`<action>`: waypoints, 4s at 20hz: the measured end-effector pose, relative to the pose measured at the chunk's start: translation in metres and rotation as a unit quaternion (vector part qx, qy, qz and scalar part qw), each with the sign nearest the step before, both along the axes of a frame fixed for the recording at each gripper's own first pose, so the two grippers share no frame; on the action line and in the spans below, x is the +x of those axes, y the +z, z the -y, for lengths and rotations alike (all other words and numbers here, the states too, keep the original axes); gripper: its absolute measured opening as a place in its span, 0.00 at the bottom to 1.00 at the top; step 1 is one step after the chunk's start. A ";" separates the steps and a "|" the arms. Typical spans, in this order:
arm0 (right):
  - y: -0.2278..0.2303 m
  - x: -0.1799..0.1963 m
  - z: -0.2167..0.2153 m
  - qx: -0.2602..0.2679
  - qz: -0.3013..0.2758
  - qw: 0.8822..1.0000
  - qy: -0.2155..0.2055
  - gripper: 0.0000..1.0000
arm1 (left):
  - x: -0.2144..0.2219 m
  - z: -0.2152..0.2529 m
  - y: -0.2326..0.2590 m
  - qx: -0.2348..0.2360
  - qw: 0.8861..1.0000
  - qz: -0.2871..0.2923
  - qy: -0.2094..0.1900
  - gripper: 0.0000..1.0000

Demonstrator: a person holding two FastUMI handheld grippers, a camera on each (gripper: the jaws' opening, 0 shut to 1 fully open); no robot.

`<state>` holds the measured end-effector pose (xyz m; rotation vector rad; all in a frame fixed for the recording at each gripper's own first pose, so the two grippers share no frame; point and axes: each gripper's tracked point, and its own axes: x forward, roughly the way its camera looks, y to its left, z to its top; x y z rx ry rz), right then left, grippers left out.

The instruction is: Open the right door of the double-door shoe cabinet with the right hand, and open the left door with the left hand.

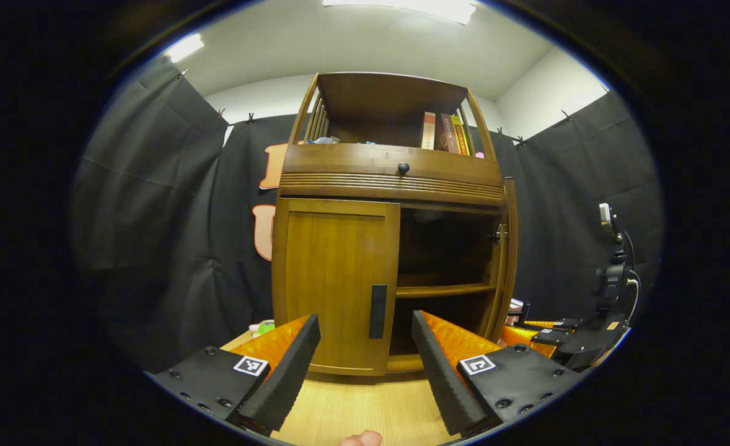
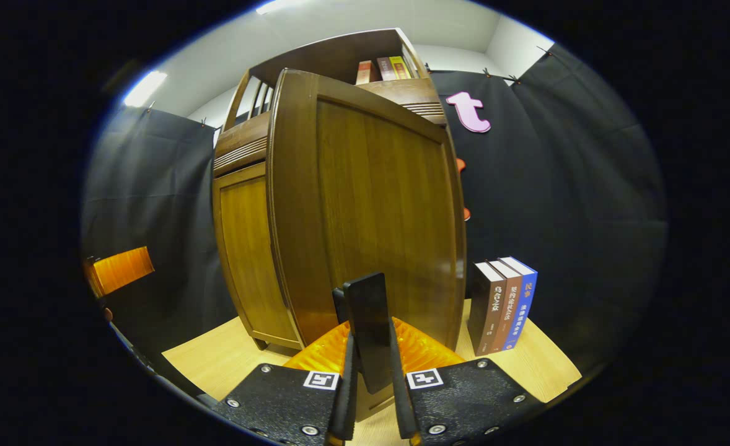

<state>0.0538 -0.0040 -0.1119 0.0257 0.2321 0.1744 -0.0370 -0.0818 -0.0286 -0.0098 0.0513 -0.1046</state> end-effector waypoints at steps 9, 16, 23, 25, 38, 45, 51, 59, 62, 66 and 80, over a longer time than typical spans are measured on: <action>0.013 -0.022 0.114 -0.068 0.014 0.993 -0.090 0.12 | 0.001 0.002 -0.010 0.002 1.000 -0.008 0.001 0.94; 0.016 -0.020 0.173 -0.013 0.022 0.999 -0.024 0.06 | 0.005 -0.020 -0.024 0.014 0.999 -0.025 0.023 0.94; 0.017 -0.013 0.190 -0.008 0.020 1.000 0.014 0.08 | 0.004 -0.039 -0.024 0.010 0.999 -0.023 0.045 0.95; 0.018 -0.014 0.190 -0.012 0.021 0.999 0.025 0.08 | 0.004 -0.039 -0.022 0.005 0.999 -0.018 0.043 0.95; 0.049 -0.110 0.164 -0.014 0.038 0.998 -0.053 0.13 | 0.015 -0.023 -0.043 -0.030 0.999 -0.031 0.022 0.95; 0.079 -0.085 0.104 0.023 0.060 0.997 -0.037 0.38 | 0.014 -0.029 -0.046 -0.016 0.999 -0.032 0.023 0.95; 0.057 -0.067 0.084 -0.012 0.047 0.998 -0.030 0.77 | 0.014 -0.045 -0.045 0.006 0.999 -0.029 0.043 0.94; 0.059 -0.070 0.067 -0.017 0.048 0.998 -0.027 0.92 | 0.058 -0.005 -0.037 -0.009 0.999 -0.026 -0.024 0.95; 0.059 -0.076 0.065 -0.025 0.051 0.998 -0.036 0.92 | 0.088 0.007 -0.027 -0.009 0.999 -0.008 -0.034 0.95; 0.061 -0.083 0.069 -0.039 0.047 0.997 -0.044 0.92 | 0.129 0.030 -0.031 0.006 0.999 0.003 -0.052 0.94; 0.067 -0.098 0.090 -0.050 0.050 0.994 -0.084 0.92 | 0.245 0.026 -0.106 -0.018 0.999 -0.049 -0.009 0.97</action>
